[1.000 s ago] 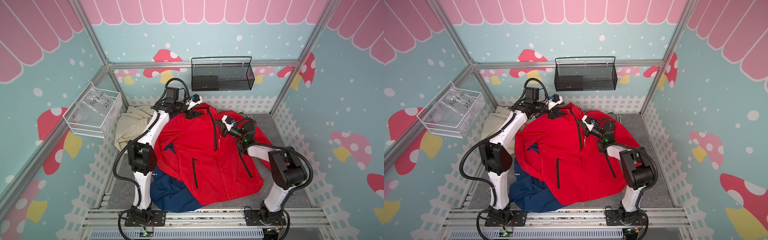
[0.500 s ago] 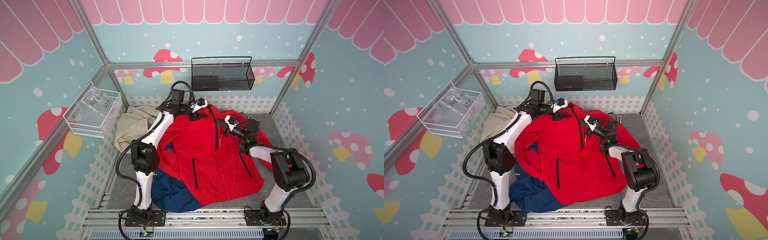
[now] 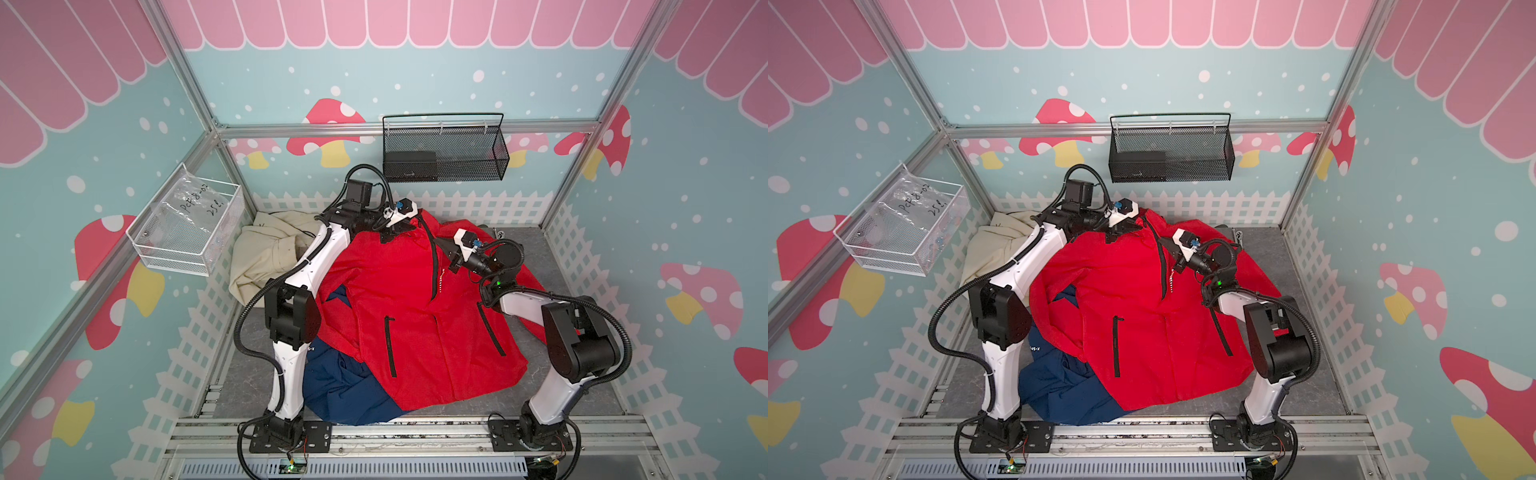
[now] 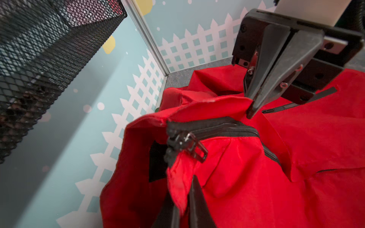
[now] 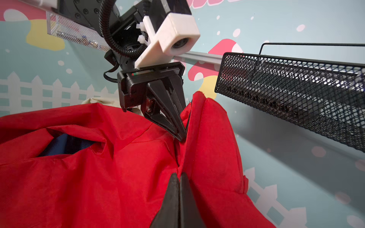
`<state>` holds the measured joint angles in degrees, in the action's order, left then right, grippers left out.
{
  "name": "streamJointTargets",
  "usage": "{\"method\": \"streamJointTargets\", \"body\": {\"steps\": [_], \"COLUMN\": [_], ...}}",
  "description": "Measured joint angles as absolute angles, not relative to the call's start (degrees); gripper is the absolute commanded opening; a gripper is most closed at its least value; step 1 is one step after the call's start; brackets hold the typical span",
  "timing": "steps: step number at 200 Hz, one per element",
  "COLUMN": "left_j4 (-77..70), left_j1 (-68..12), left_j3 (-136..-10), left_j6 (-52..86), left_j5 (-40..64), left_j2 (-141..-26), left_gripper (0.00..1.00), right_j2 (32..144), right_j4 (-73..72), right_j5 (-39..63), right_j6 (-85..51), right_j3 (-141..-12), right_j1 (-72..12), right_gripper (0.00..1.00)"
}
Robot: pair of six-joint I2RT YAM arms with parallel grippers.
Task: Unzip the jacket
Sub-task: Unzip the zipper on the jacket.
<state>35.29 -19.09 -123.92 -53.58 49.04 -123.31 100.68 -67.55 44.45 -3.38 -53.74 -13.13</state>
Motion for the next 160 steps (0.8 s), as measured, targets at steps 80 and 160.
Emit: {"method": "streamJointTargets", "body": {"steps": [80, 160], "left_j4": [37.2, 39.2], "left_j1": [-20.3, -21.3], "left_j3": [-127.1, -128.1], "left_j6": [-51.1, -51.4], "left_j5": [46.2, 43.0], "left_j2": [-123.3, -123.3], "left_gripper": [0.00, 0.00], "right_j2": [104.9, 96.4], "right_j4": [-76.6, -67.7], "right_j5": [47.9, 42.8], "right_j6": [-18.5, -11.0], "right_j3": [-54.2, -51.6], "right_j1": [-10.7, -12.7], "right_gripper": [0.02, 0.55]}}
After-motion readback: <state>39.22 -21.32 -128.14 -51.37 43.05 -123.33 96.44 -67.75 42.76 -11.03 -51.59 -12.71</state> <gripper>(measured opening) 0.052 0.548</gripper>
